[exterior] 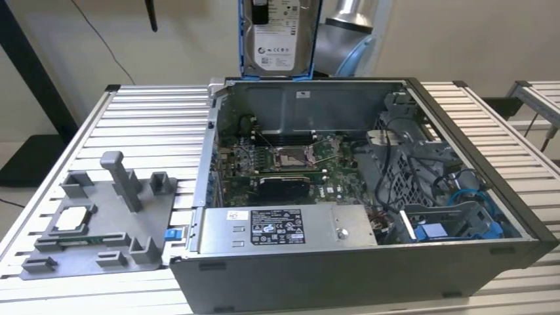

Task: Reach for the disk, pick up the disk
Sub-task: 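Pick up the disk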

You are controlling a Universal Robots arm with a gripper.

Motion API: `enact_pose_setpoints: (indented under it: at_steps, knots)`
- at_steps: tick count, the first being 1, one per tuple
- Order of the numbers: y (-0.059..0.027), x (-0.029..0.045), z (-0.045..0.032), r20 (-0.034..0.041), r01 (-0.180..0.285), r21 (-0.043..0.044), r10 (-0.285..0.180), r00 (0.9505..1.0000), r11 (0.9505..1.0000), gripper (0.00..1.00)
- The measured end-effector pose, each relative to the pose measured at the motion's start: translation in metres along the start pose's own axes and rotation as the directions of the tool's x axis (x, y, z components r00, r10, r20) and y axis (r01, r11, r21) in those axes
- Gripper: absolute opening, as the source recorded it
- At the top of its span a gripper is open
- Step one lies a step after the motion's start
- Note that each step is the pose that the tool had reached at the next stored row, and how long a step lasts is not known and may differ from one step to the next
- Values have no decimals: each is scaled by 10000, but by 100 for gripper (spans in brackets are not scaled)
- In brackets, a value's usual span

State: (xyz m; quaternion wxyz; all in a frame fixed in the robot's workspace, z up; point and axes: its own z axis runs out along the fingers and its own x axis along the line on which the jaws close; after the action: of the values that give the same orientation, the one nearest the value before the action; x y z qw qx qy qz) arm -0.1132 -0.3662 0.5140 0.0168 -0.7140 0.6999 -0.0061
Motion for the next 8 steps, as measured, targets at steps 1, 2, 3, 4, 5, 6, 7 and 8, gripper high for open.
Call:
enact_pose_setpoints:
  at_steps: [1, 2, 3, 4, 5, 6, 7, 8]
  knots:
    - [-27, 1, 1, 1, 0, -1, 0, 10000, 10000, 0]
    - [-56, 1, 2, 0, 1, -3, -1, 10000, 10000, 0]
    - [-83, 2, 3, 0, 1, -5, -1, 10000, 10000, 0]
    - [-113, 3, 3, 0, 0, -6, 0, 10000, 10000, 0]
    - [-139, 3, 4, 0, 0, -7, 0, 10000, 10000, 0]
    - [-169, 4, 5, 0, 0, -9, 0, 10000, 10000, 0]
    - [-196, 5, 6, 1, 1, -10, -1, 10000, 10000, 0]
    - [-225, 6, 7, 0, 0, -12, 0, 10000, 10000, 0]
